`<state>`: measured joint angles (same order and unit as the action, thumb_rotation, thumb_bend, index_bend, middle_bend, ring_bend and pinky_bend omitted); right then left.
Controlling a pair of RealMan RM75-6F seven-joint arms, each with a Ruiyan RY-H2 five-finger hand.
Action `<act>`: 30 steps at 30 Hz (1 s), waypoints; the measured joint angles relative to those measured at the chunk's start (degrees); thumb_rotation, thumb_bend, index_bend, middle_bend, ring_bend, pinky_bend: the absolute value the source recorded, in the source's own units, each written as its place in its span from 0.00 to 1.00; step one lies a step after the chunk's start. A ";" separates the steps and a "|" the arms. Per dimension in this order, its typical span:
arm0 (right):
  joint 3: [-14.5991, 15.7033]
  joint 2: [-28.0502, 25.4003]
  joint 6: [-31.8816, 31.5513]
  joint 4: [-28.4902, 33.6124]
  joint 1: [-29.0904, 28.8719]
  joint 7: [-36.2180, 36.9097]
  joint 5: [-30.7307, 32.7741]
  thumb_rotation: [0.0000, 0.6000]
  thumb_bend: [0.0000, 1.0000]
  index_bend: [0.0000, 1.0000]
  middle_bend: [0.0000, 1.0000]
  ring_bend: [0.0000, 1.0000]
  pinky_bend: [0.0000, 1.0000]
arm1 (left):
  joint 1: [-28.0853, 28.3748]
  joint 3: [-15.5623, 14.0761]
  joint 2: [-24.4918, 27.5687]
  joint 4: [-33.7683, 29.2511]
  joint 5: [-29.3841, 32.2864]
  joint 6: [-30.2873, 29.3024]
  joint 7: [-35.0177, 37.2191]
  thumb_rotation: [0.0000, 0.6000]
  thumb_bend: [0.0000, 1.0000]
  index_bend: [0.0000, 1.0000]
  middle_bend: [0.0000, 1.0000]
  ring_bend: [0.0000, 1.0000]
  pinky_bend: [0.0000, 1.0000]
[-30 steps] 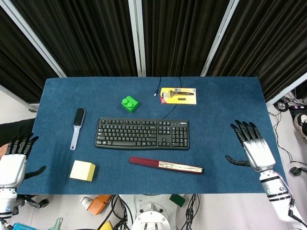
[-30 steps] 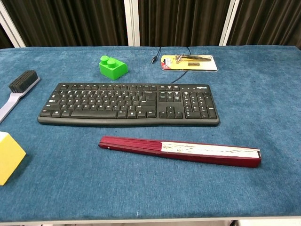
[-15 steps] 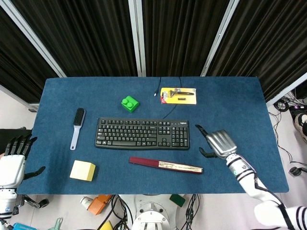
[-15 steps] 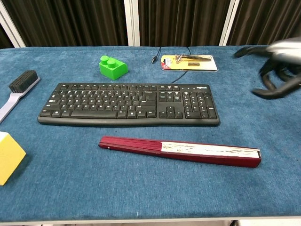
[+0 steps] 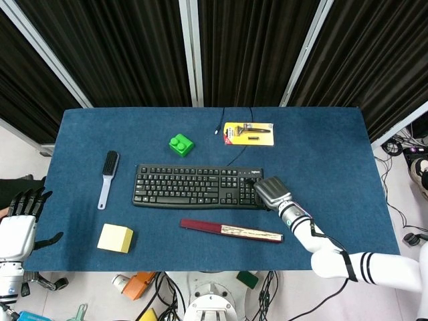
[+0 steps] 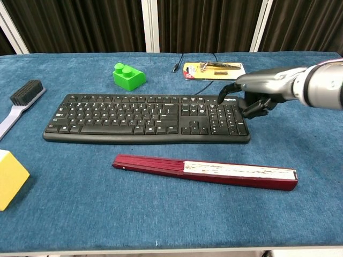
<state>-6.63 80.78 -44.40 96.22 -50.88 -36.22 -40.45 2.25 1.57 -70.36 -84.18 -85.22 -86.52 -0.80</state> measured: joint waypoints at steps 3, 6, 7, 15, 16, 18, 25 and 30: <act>1.01 1.22 0.22 -1.12 -1.77 -0.99 2.40 0.64 1.00 0.25 0.92 1.00 1.00 | 0.03 0.08 -0.06 0.10 0.06 0.00 0.04 1.00 0.03 0.12 0.06 0.01 0.00; 1.94 1.89 -0.13 -1.85 -2.85 -1.46 3.89 0.64 1.00 0.25 0.92 1.00 1.00 | 0.03 0.10 -0.09 0.19 0.21 0.14 0.09 1.00 0.03 0.12 0.06 0.01 0.00; 2.14 2.05 -0.25 -2.05 -3.12 -1.48 4.19 0.64 1.00 0.25 0.92 1.00 1.00 | 0.04 0.09 -0.10 0.25 0.27 0.25 0.11 1.00 0.03 0.12 0.06 0.01 0.00; 3.36 2.27 -0.49 -2.40 -4.64 -0.62 5.07 0.64 1.00 0.25 0.92 1.00 1.00 | -0.07 0.12 -0.15 0.41 0.55 0.28 0.13 1.00 0.03 0.12 0.06 0.01 0.00; 3.35 2.06 -0.76 -2.14 -4.59 -0.33 4.82 0.64 1.00 0.25 0.92 1.00 1.00 | -0.08 0.13 -0.12 0.42 0.60 0.31 0.14 1.00 0.03 0.12 0.06 0.01 0.00; 3.26 1.20 -1.67 -1.21 -4.30 0.40 3.83 0.64 1.00 0.24 0.92 1.00 1.00 | -0.06 0.16 -0.08 0.42 0.59 0.30 0.16 1.00 0.03 0.12 0.06 0.01 0.00; 3.17 -4.05 -10.19 4.51 -0.72 2.77 -3.43 0.64 0.58 0.05 0.77 0.80 0.84 | 0.13 0.49 0.11 0.32 0.38 0.03 0.32 1.00 0.03 0.12 0.06 0.01 0.00; 4.82 -8.27 -22.35 8.01 5.78 4.48 -13.21 0.61 0.21 0.00 0.15 0.10 0.23 | 0.30 0.48 -0.08 0.28 0.10 0.09 0.44 1.00 0.03 0.12 0.06 0.01 0.00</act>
<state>-1.81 72.51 -66.75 104.23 -45.10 -31.74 -53.67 2.55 2.05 -70.44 -83.90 -85.11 -86.43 -0.36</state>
